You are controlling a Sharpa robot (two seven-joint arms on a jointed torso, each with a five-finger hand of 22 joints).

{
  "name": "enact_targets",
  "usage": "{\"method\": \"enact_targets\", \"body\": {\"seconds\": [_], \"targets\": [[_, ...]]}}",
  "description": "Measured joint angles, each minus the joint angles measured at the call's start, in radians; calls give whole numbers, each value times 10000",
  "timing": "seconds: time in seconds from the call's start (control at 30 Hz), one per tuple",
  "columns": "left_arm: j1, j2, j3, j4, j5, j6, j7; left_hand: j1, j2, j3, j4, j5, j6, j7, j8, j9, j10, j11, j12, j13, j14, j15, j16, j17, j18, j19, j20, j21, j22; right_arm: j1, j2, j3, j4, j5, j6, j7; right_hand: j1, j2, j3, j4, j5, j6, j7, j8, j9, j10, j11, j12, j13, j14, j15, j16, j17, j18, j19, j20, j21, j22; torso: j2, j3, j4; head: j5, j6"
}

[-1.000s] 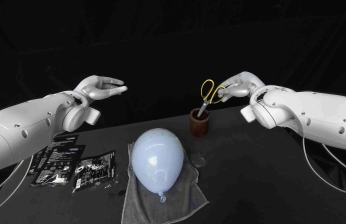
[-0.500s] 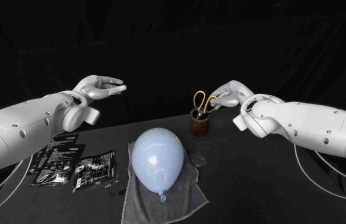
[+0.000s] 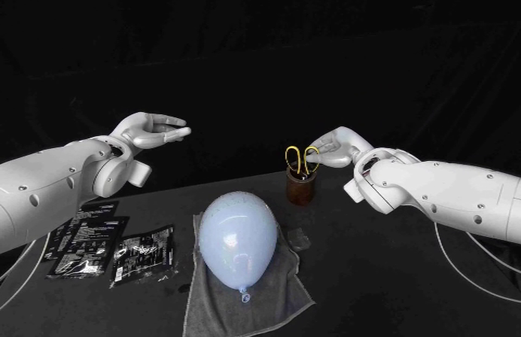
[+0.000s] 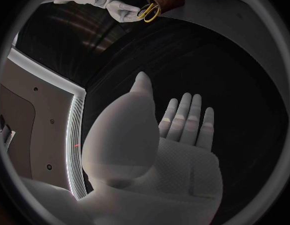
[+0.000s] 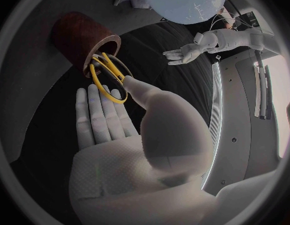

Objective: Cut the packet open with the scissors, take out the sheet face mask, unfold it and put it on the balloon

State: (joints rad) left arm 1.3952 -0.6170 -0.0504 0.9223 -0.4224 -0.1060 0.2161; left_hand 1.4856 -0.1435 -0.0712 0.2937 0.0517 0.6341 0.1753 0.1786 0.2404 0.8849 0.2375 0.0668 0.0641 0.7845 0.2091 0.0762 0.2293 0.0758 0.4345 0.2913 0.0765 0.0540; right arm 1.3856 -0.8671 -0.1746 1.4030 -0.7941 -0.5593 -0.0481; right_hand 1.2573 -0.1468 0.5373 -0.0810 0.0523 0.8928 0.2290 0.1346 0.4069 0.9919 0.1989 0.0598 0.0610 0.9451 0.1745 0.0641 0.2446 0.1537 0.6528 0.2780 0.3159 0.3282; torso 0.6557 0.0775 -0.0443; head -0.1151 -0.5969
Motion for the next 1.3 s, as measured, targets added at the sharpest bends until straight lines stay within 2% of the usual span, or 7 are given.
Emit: {"method": "enact_targets", "body": {"seconds": [0.53, 0.63, 0.7, 0.8, 0.97, 1.1, 1.3], "targets": [[-3, -176, 0, 145, 119, 2, 25, 41, 41, 56, -1, 0, 354, 55, 152, 94, 93, -16, 0, 0, 117, -18, 54, -1, 2, 151, 31, 69, 9, -17, -319, 0, 238, -189, -73, 133, 184, -207, -2480, 613, 0, -1120, -248, -574, -331, -1588, 486, 126, 31, -1901, 467, 320, -435, -82, -66, 66, -1215, -922, -7, 16, -12, -18, 8], [-4, -301, -1, 255, 179, 1, 80, 98, 98, 103, 8, 0, 1031, 149, 391, 261, 381, -164, 110, 14, 427, -151, 220, 34, 0, 689, 16, 225, 89, -17, -428, 4, 353, -160, -178, 325, 1676, 78, -5694, 2212, 20, -1984, -472, -618, -587, -2273, 699, 503, 73, -2730, 698, 898, -514, -303, -125, 81, -1588, -1236, -7, 15, -12, -18, 15], [-5, -418, -2, 363, 232, -6, 134, 161, 161, 141, 3, 0, 1309, 196, 503, 303, 597, -305, 127, 18, 680, -267, 391, 68, 0, 1723, -12, 547, 240, -12, -508, 5, 413, -94, -270, 468, 1886, -717, -7334, 3537, 20, -2711, -512, -744, -866, -2512, 764, 618, 67, -3009, 720, 1136, -516, -306, -125, 81, -1710, -1341, -9, 15, -12, -10, 16], [-7, -734, -4, 673, 318, -31, 230, 360, 360, 320, -41, 0, 1633, 254, 619, 318, 966, -448, 153, 18, 1288, -455, 749, 195, 164, 3010, -89, 1137, 488, 29, -630, 8, 468, 161, -434, 738, 1428, -1283, -7995, 3815, 19, -3050, -560, -770, -982, -2543, 764, 691, 66, -3043, 752, 1303, -498, -306, -125, 81, -1742, -1400, -12, 15, -12, 24, 16], [-44, -1421, -8, 1329, 456, -58, 344, 1074, 701, 697, -188, 0, 2008, 325, 702, 317, 1658, -746, 254, 34, 2483, -858, 1436, 562, 1026, 4868, -386, 2236, 918, 201, -808, 26, 465, 915, -721, 1335, 1534, 35, -7123, 3777, 19, -2259, -497, -473, -649, -2247, 494, 1049, 106, -2873, 584, 1765, -382, -309, -87, 55, -1822, -1458, -22, 11, 5, 84, -8], [-146, -2010, -27, 1935, 531, -12, 381, 1715, 829, 1112, -276, 0, 2280, 241, 708, 267, 1922, -877, 254, 27, 3060, -1090, 1767, 820, 1036, 5644, -847, 2792, 1154, 357, -899, 59, 316, 1716, -975, 2154, 2146, 1109, -6766, 3544, -8, -1068, -331, 10, -311, -1196, 229, 1431, 135, -1824, 201, 2339, -265, -69, 714, 47, -1488, -1399, -33, -9, 20, 240, -69], [-362, -2796, -123, 2686, 590, 156, 408, 1894, 681, 1522, -54, 0, 2846, 51, 708, 156, 2759, -1141, 204, 26, 3943, -1440, 2308, 1329, 1029, 6297, -1325, 3727, 1658, 631, -1066, 101, 296, 2764, -1187, 3551, 3384, 1920, -6404, 2962, -8, -111, -108, 322, -274, 15, -199, 1469, 44, -174, -304, 2799, -207, 242, 1904, -143, -1008, -1307, -79, -41, 64, 697, -222]]}}
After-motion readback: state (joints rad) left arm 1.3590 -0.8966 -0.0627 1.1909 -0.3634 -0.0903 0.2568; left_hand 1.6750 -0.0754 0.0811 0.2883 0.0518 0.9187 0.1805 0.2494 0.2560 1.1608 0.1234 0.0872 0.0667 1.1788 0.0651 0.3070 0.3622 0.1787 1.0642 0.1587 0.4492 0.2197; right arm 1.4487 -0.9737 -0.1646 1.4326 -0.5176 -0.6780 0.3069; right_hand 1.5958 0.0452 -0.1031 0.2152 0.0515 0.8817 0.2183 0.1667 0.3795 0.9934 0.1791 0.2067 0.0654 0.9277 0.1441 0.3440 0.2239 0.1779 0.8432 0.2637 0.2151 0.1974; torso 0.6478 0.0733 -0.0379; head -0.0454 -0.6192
